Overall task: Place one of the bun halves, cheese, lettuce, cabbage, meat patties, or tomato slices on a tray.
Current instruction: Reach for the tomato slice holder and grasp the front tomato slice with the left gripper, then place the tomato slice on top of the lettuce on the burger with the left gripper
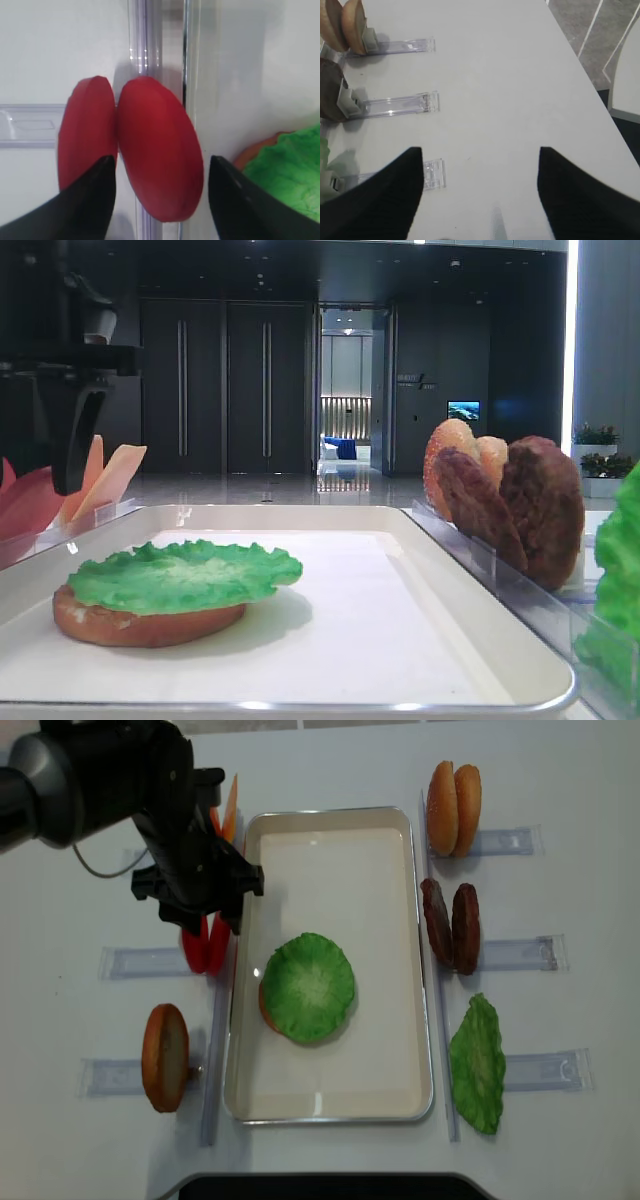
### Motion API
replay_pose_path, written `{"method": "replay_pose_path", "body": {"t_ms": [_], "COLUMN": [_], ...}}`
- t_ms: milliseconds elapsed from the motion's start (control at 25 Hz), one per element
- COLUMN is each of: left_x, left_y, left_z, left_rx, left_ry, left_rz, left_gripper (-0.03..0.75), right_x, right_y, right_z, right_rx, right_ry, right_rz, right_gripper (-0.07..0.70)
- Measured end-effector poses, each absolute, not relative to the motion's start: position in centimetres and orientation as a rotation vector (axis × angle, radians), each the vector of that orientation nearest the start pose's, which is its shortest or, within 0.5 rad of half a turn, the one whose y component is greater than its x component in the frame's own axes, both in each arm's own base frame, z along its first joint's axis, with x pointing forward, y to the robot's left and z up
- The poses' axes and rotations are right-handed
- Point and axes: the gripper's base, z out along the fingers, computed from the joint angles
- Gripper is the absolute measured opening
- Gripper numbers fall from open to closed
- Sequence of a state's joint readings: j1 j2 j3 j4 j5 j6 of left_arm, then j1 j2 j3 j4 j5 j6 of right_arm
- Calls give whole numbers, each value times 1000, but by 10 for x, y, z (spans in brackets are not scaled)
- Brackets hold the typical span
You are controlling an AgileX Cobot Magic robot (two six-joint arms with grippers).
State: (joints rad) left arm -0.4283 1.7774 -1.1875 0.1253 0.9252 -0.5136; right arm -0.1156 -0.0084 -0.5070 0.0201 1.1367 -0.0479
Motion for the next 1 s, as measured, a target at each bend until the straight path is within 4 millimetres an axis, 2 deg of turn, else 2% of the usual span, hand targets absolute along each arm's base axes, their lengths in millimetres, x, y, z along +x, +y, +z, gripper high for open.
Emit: {"method": "replay_pose_path", "body": {"t_ms": [200, 280, 440, 480, 760, 920, 1000], "left_x": [315, 315, 315, 315, 310, 307, 305], "left_y": [-134, -134, -133, -133, -133, -138, -140], "left_z": [191, 190, 190, 191, 212, 234, 239], "left_rx": [-21, -21, -18, -16, -42, -75, -93], "left_ry": [2987, 2988, 2989, 2989, 2951, 2911, 2909], "left_rz": [61, 61, 69, 74, 9, -120, -173], "left_gripper": [420, 337, 94, 67, 58, 57, 57], "right_x": [-10, -10, -10, -10, -10, -10, -10], "right_y": [3, 3, 3, 3, 3, 3, 3], "right_z": [273, 273, 273, 273, 273, 273, 273], "right_rx": [69, 69, 69, 69, 69, 69, 69], "right_ry": [2104, 2104, 2104, 2104, 2104, 2104, 2104], "right_rz": [-74, -74, -74, -74, -74, -73, -73], "right_gripper": [464, 464, 464, 464, 464, 464, 464]}}
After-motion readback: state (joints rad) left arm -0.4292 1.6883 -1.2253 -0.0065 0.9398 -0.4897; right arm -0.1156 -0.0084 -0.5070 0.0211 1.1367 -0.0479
